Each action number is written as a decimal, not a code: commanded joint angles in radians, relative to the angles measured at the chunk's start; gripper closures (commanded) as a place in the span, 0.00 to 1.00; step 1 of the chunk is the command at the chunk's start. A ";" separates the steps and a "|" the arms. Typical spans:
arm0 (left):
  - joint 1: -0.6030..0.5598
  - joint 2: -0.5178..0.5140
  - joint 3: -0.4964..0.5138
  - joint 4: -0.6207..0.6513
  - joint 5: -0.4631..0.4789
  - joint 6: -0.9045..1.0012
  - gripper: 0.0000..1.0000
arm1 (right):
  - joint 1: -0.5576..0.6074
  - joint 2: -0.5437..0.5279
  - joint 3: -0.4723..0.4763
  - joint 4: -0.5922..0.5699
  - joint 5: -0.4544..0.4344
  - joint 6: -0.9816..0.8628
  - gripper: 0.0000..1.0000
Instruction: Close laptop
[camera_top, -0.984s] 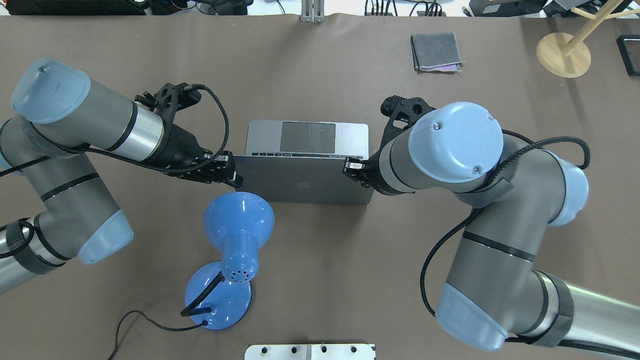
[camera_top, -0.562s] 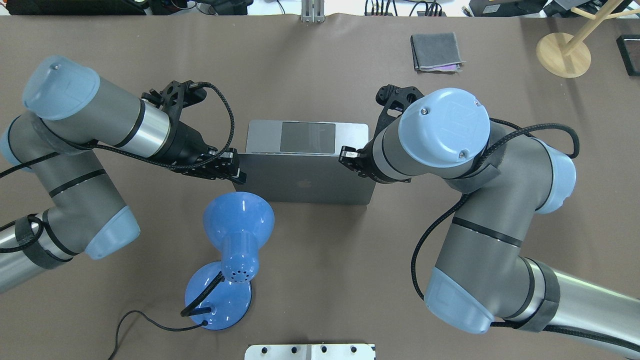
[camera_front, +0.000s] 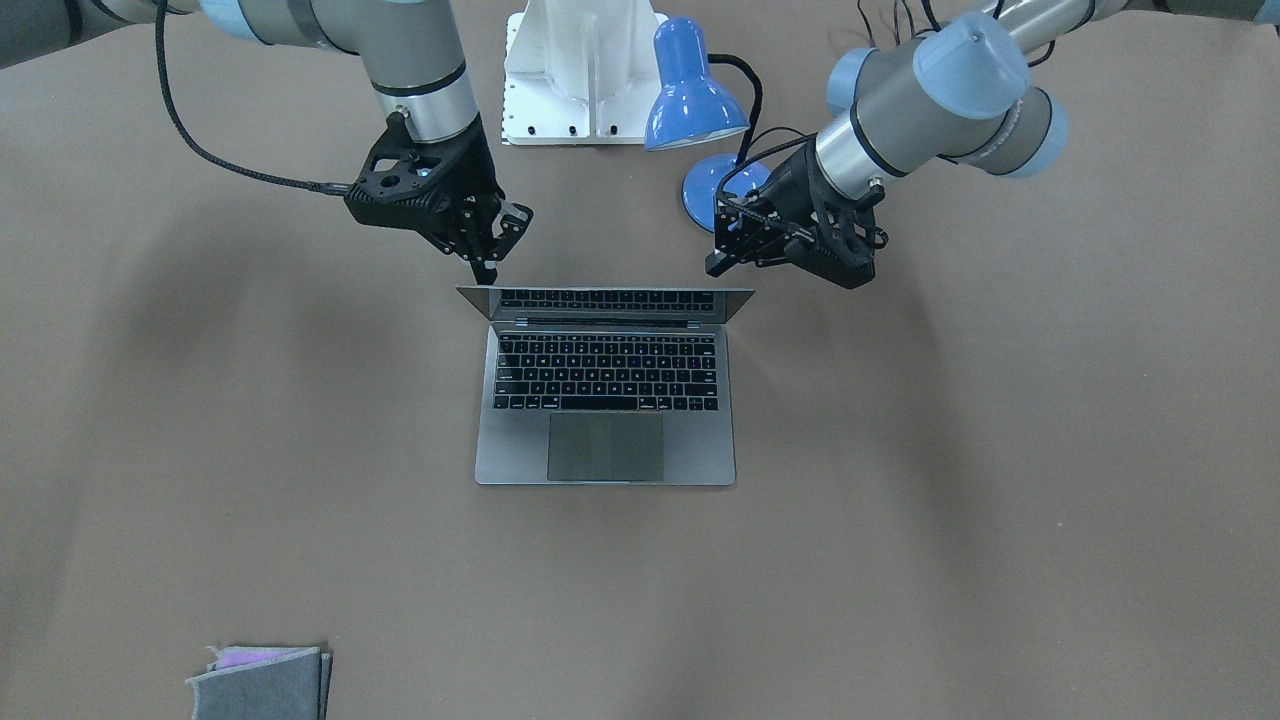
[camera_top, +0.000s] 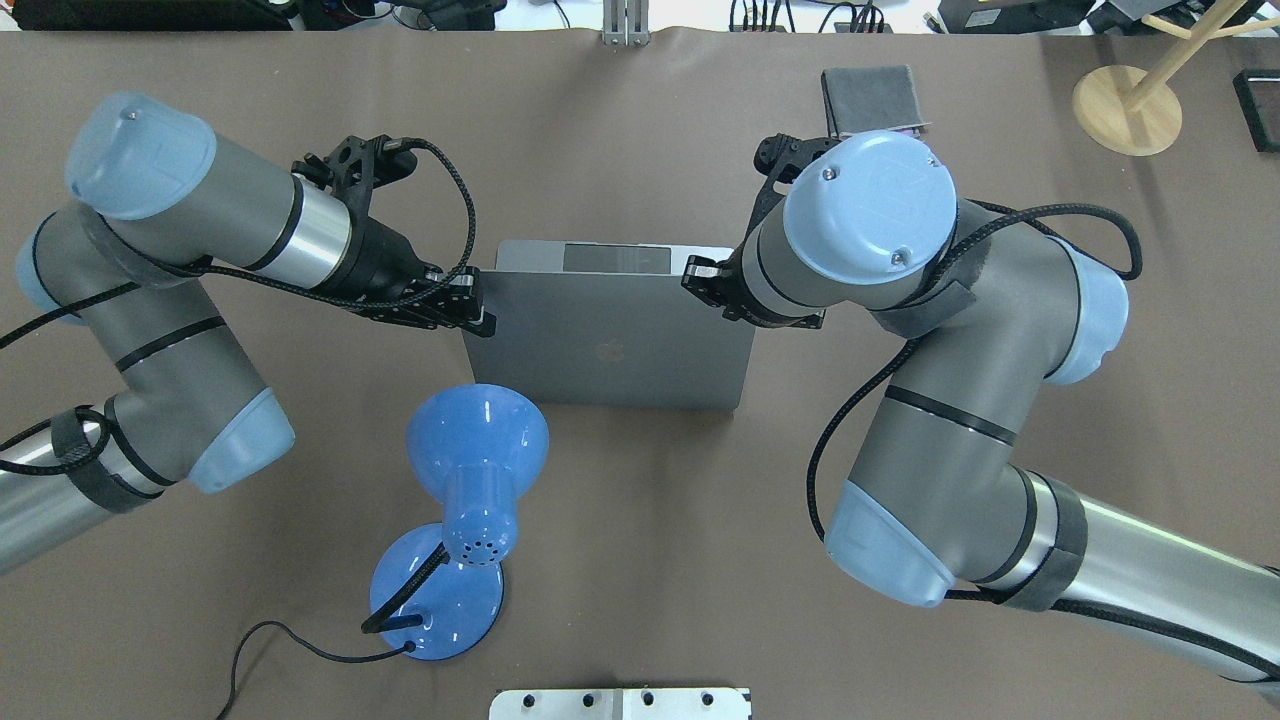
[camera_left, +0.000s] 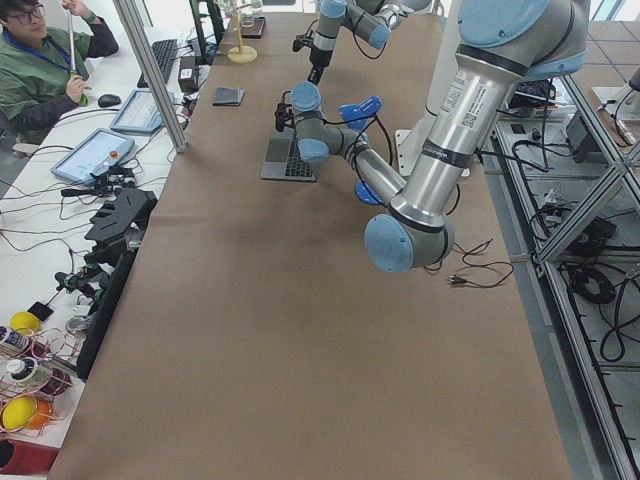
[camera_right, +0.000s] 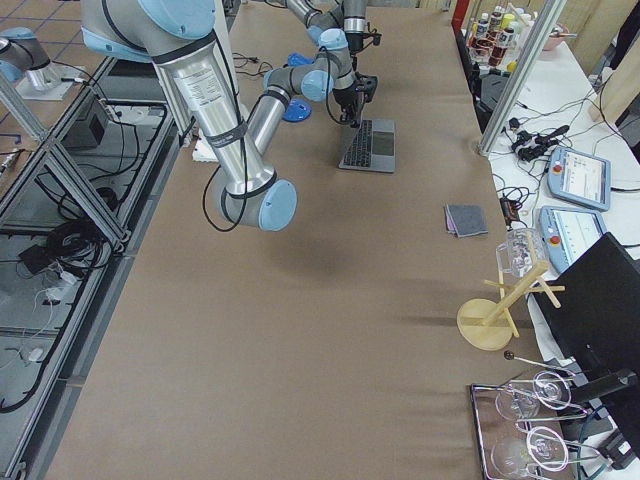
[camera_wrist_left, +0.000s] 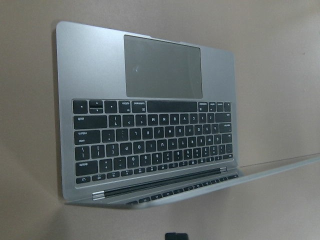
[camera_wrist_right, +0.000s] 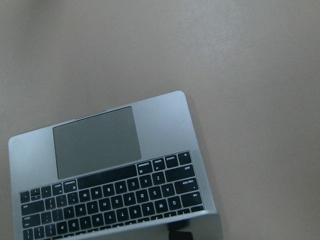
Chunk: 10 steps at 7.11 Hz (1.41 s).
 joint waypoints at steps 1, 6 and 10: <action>-0.017 -0.019 0.052 0.000 0.014 0.042 1.00 | 0.010 0.015 -0.086 0.095 0.000 0.003 1.00; -0.027 -0.127 0.201 0.001 0.101 0.077 1.00 | 0.031 0.053 -0.198 0.106 0.000 -0.002 1.00; -0.026 -0.209 0.338 0.000 0.173 0.082 1.00 | 0.033 0.090 -0.344 0.191 -0.001 -0.002 1.00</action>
